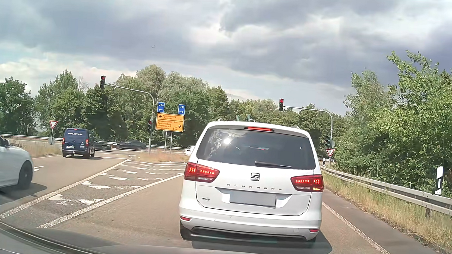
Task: Follow the waypoints while adhering to traffic rules and regulations
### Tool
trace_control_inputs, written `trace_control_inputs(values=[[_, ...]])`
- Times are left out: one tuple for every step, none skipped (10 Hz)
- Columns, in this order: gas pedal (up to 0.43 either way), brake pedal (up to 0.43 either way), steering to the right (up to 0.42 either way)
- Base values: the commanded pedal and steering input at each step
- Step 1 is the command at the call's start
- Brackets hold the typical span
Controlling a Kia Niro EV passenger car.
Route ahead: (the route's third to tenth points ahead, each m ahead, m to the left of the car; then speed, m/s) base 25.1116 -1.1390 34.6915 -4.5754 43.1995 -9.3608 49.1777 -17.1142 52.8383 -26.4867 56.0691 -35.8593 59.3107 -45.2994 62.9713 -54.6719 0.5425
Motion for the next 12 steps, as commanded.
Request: trace_control_inputs(values=[[0.0,0.305,0.009],[0.0,0.305,0.009],[0.0,0.305,0.009],[0.0,0.305,0.009],[0.0,0.305,0.009],[0.0,0.305,0.009],[0.0,0.305,0.01],[0.0,0.305,0.01],[0.0,0.305,0.01],[0.0,0.305,0.01],[0.0,0.305,0.01],[0.0,0.305,0.01]])
